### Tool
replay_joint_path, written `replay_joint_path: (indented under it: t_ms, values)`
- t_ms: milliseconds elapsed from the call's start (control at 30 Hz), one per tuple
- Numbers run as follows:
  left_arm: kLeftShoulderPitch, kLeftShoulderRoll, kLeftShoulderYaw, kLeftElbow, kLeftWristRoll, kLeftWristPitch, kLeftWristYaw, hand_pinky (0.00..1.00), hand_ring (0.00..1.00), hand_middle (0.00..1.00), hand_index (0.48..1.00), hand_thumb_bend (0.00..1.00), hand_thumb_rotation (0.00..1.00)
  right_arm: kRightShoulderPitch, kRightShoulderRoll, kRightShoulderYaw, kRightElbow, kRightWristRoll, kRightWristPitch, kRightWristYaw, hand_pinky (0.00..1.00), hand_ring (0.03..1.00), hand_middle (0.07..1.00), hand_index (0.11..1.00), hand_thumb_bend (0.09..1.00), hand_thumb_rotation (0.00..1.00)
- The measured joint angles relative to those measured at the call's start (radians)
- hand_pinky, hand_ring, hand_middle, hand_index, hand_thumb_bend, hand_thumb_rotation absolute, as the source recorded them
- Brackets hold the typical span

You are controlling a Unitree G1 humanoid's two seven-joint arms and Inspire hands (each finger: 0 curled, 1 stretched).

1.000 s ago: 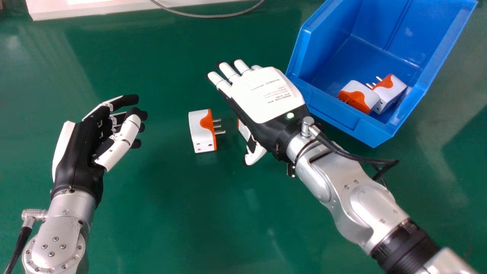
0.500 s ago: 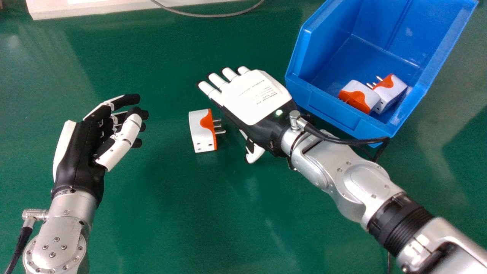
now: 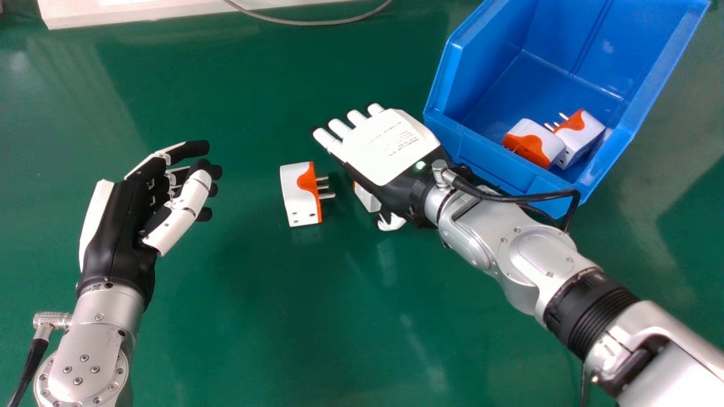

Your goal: Pick all objects and put in blue box

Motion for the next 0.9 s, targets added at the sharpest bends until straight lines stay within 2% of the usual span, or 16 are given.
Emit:
replay_joint_path:
  t_ms: [133,267,433,700,800,900]
  values:
    - [0.003,-0.001,0.000,-0.016,-0.001,0.003,0.000,0.62,0.71,0.71,0.771,0.26,0.51,-0.014,0.008,0.000,0.019,0.018,0.008,0.012,1.00,1.000,1.000,1.000,0.246,0.00]
    - [0.005,-0.002,-0.001,-0.017,-0.001,0.012,0.000,0.62,0.71,0.71,0.772,0.26,0.52,-0.020,0.011,0.003,0.026,0.025,0.013,0.018,1.00,1.000,1.000,0.999,0.243,0.00]
    - [0.008,-0.002,-0.005,-0.017,-0.001,0.012,0.000,0.62,0.71,0.71,0.773,0.26,0.52,-0.025,0.010,0.008,0.026,0.025,0.014,0.032,0.97,1.000,1.000,0.992,0.257,0.00]
    - [0.015,-0.003,-0.007,-0.037,-0.001,0.013,0.000,0.62,0.71,0.72,0.773,0.27,0.53,-0.036,0.008,0.026,0.028,0.024,0.014,0.051,0.96,1.000,1.000,0.985,0.269,0.01]
    - [0.020,-0.003,-0.008,-0.043,-0.001,0.013,0.000,0.63,0.71,0.72,0.774,0.27,0.54,-0.041,0.007,0.033,0.033,0.024,0.007,0.052,0.94,1.000,1.000,0.971,0.291,0.06]
    - [0.021,-0.004,-0.008,-0.043,-0.001,0.013,0.000,0.63,0.71,0.72,0.774,0.27,0.54,-0.046,0.002,0.040,0.034,0.025,0.000,0.060,0.94,1.000,1.000,0.965,0.311,0.06]
